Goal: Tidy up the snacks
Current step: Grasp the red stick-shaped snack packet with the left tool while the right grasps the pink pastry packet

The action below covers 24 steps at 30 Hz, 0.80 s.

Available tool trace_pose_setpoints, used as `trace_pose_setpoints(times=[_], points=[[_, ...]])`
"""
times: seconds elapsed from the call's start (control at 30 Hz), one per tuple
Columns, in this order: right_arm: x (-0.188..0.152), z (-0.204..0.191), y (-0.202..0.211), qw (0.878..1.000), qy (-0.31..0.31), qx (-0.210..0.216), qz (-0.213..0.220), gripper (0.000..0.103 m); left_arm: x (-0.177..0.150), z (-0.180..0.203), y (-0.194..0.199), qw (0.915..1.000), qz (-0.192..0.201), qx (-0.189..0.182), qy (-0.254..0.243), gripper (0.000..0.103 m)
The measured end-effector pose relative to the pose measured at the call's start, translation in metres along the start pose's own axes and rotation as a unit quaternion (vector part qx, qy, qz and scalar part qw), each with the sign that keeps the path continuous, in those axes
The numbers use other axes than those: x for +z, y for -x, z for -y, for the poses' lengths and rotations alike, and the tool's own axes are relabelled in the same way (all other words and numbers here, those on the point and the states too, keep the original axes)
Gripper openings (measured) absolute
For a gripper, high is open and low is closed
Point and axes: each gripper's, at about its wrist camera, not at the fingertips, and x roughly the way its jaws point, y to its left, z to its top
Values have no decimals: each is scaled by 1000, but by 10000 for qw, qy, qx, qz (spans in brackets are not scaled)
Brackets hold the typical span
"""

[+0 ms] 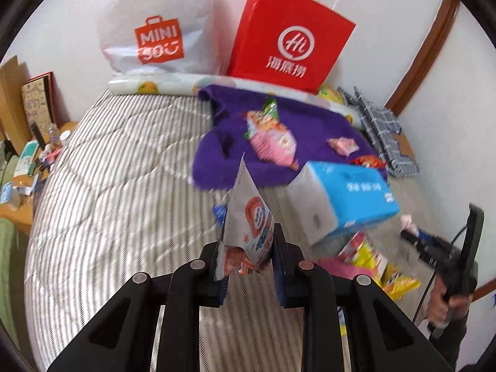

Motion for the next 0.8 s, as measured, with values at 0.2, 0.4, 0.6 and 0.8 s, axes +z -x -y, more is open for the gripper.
trace_pose_setpoints(times=[0.2,0.4,0.6,0.8], points=[[3,11,-7,9998,-193,2,62,40,-6,-5,-18,9997,-182,158,83,24],[5,11,-17,9995,-324,45,37,40,1,-6,-44,9994,7,257,235,24],[8,18,-25,9984,-528,203,-84,40,6,-15,-65,9986,-117,219,474,25],[8,20,-26,9976,-598,335,-85,42,13,-19,-66,9974,113,464,539,41]])
